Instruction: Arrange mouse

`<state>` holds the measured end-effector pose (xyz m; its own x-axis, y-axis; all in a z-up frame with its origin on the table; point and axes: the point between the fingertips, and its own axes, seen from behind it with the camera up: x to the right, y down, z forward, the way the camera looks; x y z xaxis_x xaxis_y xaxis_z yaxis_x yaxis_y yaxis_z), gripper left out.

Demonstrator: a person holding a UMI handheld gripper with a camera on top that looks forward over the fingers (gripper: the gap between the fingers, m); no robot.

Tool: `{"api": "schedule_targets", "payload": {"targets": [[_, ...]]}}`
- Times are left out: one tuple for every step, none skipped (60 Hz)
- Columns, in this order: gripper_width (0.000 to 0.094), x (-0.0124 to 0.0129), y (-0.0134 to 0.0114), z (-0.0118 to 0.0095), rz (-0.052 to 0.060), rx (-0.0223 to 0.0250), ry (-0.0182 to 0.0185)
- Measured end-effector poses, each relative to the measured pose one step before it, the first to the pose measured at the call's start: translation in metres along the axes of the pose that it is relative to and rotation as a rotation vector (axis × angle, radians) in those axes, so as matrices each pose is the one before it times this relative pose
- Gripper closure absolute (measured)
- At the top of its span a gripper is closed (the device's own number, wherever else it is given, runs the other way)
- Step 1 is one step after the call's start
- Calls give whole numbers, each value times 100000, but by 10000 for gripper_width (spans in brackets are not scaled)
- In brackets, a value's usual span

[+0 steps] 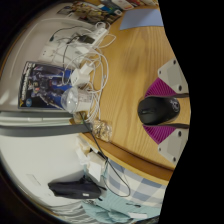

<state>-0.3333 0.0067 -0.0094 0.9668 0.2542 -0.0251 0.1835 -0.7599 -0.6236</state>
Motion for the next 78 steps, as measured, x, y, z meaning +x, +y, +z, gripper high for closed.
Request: {"api": "schedule_targets", "payload": {"targets": [[569, -16, 40, 3, -550, -299, -117], [618, -56, -123, 5, 62, 357, -300], [619, -4, 69, -15, -11, -383, -308], [620, 19, -137, 13, -63, 600, -299], [620, 41, -9, -8, 213, 81, -196], [597, 66, -79, 15, 592, 243, -2], [643, 14, -141, -6, 724, 314, -88], [644, -29, 3, -1, 243, -409, -437], [646, -24, -50, -19, -286, -231, -560], [646, 54, 19, -28, -241, -689, -483], [648, 159, 36, -124, 730, -1027, 335], [646, 362, -118, -94, 876, -497, 347], [647, 158, -357, -277, 621, 440, 275], [646, 217, -433, -297, 214, 1377, -630], [647, 290, -613, -426, 861, 1156, -123], [647, 443, -689, -435, 1365, 1163, 358], [647, 499, -746, -503, 1111, 1246, 399], [646, 538, -895, -532, 612, 1582, 297], [645, 612, -962, -553, 302, 1787, 372], [644, 716, -989, -593, 470, 1614, 669], [643, 857, -1002, -624, 596, 1413, 1062], [644, 923, -1067, -606, 376, 1516, 1026], [642, 876, -1318, -608, 130, 1860, 1401], [644, 950, -1133, -722, -154, 1780, 519], [643, 1014, -1171, -611, 82, 1865, 944], [645, 1097, -1133, -574, 268, 1711, 1116], [644, 1127, -1154, -555, 289, 1680, 1058], [643, 1072, -1099, -515, 192, 1877, 793], [643, 1113, -1100, -484, 289, 1827, 900], [644, 1198, -1049, -494, 424, 1571, 1058], [645, 1225, -965, -482, 414, 1402, 1053], [645, 1248, -952, -408, 259, 1408, 993], [646, 1160, -1067, -304, 266, 1504, 1582], [646, 1419, -744, -302, 445, 1043, 1233], [645, 1352, -611, -197, 529, 1217, 1238], [644, 1387, -665, -192, 351, 790, 1287], [645, 1354, -544, -112, 125, 826, 1110], [644, 1324, -448, -82, 70, 597, 1041], [646, 1369, -365, -46, 153, 446, 1089], [644, 1402, -246, 52, 304, 190, 1146], [645, 1297, -185, 54, 295, -328, 955], [644, 1231, -17, 156, 267, -84, 596], [646, 1178, 74, 179, 238, -300, 602], [644, 1073, 285, 233, 364, -211, 1076], [645, 1267, 301, 330, 147, -458, 518], [645, 1144, 386, 318, -165, -954, 774], [645, 1124, 514, 349, -376, -1112, 680], [645, 1107, 569, 400, -468, -1302, 733], [645, 1019, 648, 429, -344, -1421, 907], [647, 992, 769, 374, -30, -1414, 822], [647, 880, 746, 515, 106, -1864, 559], [645, 794, 712, 545, 402, -1428, 253], [646, 721, 698, 514, 526, -1330, 181], [646, 659, 707, 512, 639, -1286, 58], [647, 592, 689, 544, 701, -1281, 55], [645, 509, 695, 553, 717, -1243, -20], [646, 476, 722, 561, 635, -1313, 46], [649, 429, 714, 581, 478, -1437, 21], [649, 403, 755, 571, 337, -1435, 74], [645, 350, 737, 574, 271, -1454, -81], [645, 302, 757, 668, 162, -1310, -299], [646, 236, 670, 585, 37, -1307, -205], [646, 213, 683, 579, 3, -1265, -182], [645, 188, 671, 549, 177, -1296, -242], [646, 94, 650, 529, 247, -1279, -447], [644, 20, 594, 522, 205, -1178, -641], [645, 25, 558, 497, 114, -1172, -470], [646, 67, 537, 468, -57, -921, -398], [646, 98, 488, 489, -345, -682, -193], [646, 48, 422, 433, -412, -659, -230], [647, -2, 386, 418, -423, -558, -292], [645, -63, 353, 403, -325, -527, -487], [645, -109, 325, 363, -217, -536, -571], [644, -103, 331, 367, -102, -533, -638], [645, -107, 305, 354, -36, -609, -535], [646, -127, 326, 343, -177, -402, -449], [647, -128, 342, 324, -231, -432, -453], [644, -127, 360, 350, -257, -632, -449]]}}
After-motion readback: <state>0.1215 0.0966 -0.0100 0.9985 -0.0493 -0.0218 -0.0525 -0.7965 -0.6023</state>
